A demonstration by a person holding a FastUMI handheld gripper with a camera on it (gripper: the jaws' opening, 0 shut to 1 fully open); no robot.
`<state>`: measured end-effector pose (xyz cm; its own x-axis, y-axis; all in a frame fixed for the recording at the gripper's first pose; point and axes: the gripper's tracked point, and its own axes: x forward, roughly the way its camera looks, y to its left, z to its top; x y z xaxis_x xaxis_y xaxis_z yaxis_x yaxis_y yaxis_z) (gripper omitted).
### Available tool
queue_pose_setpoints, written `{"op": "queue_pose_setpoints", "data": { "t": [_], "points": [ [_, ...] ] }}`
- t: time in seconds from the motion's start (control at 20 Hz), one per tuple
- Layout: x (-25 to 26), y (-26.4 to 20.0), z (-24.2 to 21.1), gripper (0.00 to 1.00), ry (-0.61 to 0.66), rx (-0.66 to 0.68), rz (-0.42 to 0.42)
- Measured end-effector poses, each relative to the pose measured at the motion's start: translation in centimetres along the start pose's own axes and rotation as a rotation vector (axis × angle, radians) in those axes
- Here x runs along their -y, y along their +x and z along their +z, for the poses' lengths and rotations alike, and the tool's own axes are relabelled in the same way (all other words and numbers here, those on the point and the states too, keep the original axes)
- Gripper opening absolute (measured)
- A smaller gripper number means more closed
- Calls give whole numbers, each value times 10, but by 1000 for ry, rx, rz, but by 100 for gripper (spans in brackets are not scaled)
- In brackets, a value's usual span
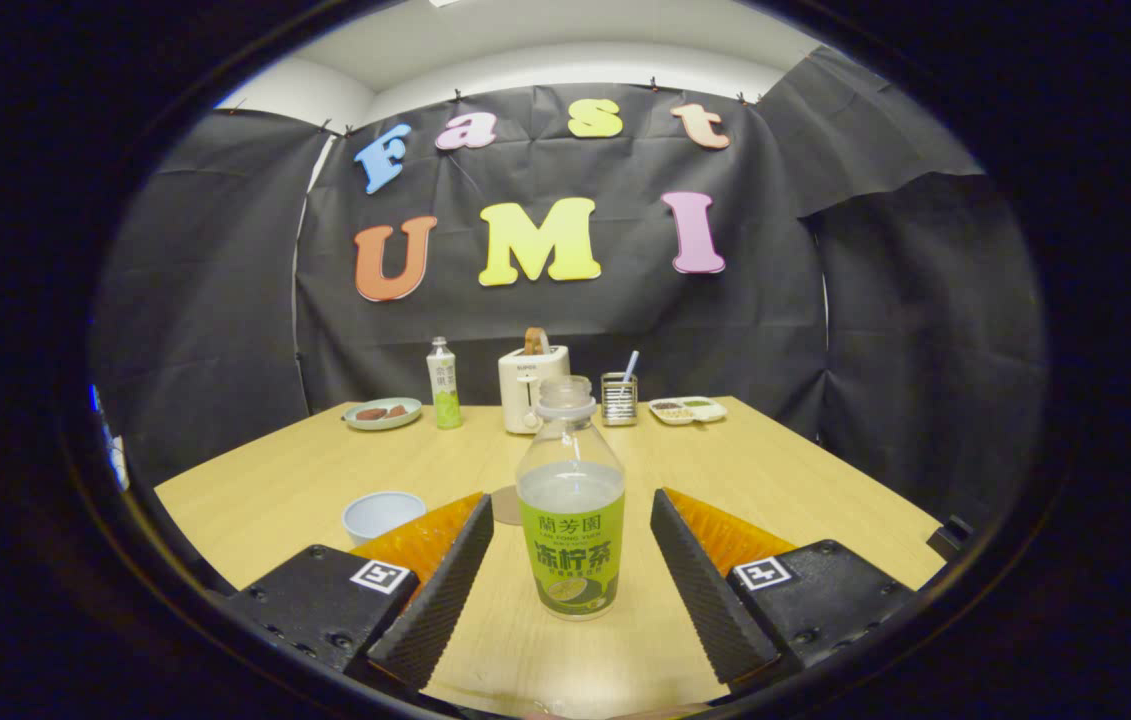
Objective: Take the bottle from table, then pour the juice into the cup, finally place the bottle on the coaster
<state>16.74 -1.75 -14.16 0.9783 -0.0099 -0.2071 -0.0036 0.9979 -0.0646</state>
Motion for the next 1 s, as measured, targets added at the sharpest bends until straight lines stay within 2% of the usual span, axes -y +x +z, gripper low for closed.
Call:
{"op": "queue_pose_setpoints", "data": {
  "t": [0.45,0.65,0.85,1.0],
  "points": [
    [4,40,-13,100,-8,-21,-56],
    [-2,54,-13,100,6,-31,-47],
    [-4,47,-13,80,-31,-33,-58],
    [-2,28,-1,80,-70,-8,-75]
  ]
}}
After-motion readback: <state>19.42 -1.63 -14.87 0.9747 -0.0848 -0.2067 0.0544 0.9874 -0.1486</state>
